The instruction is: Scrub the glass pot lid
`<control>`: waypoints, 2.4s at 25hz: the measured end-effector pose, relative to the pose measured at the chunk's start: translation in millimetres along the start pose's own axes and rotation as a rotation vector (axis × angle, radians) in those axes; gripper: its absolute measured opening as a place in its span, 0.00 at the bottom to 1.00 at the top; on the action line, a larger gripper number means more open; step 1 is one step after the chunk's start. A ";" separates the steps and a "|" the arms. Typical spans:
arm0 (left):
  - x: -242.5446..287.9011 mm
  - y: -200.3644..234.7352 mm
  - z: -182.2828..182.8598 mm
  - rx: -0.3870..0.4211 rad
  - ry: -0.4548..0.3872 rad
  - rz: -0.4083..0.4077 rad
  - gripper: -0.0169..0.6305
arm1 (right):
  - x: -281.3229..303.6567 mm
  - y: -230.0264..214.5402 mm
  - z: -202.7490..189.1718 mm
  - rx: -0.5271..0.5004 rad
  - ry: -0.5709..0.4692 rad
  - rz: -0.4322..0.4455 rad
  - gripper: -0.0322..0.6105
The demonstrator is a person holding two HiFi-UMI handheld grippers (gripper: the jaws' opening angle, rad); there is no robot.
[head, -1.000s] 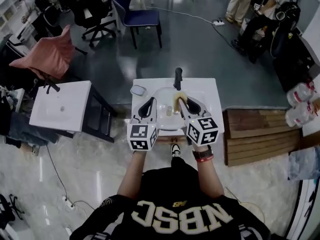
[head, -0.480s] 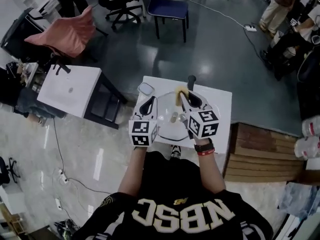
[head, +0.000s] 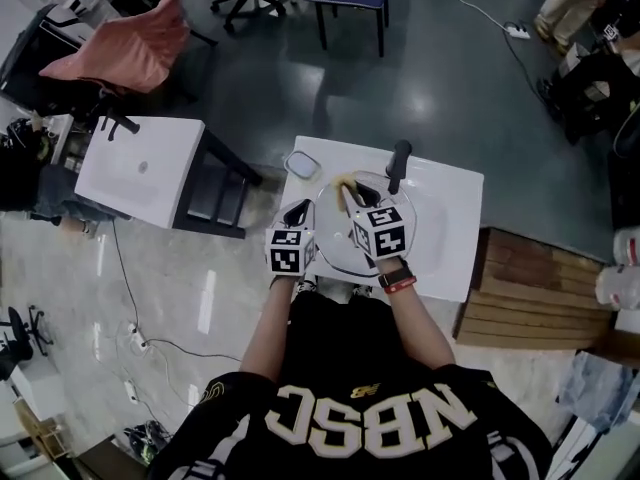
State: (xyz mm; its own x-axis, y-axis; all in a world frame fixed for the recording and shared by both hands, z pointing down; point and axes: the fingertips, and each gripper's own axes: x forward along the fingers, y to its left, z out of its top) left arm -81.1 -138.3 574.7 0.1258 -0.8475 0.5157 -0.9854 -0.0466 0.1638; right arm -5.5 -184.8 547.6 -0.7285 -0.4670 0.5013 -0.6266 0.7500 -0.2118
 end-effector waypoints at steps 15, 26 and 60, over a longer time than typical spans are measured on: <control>49.0 14.2 -99.9 -0.050 0.271 -0.186 0.05 | 106.2 -5.7 -115.1 0.012 0.234 -0.146 0.13; 64.1 16.6 -124.3 0.015 0.350 -0.173 0.05 | 131.2 6.0 -140.7 -0.255 0.285 -0.088 0.13; 66.9 16.8 -134.4 0.045 0.457 -0.201 0.05 | 100.5 -120.8 -131.4 -0.246 0.199 -0.503 0.13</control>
State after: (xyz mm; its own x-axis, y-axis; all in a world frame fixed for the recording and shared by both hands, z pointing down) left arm -73.9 -124.8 724.9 0.3415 -0.5011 0.7952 -0.9391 -0.2164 0.2670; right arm 33.4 -260.8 733.8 -0.2783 -0.7141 0.6423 -0.7813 0.5573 0.2810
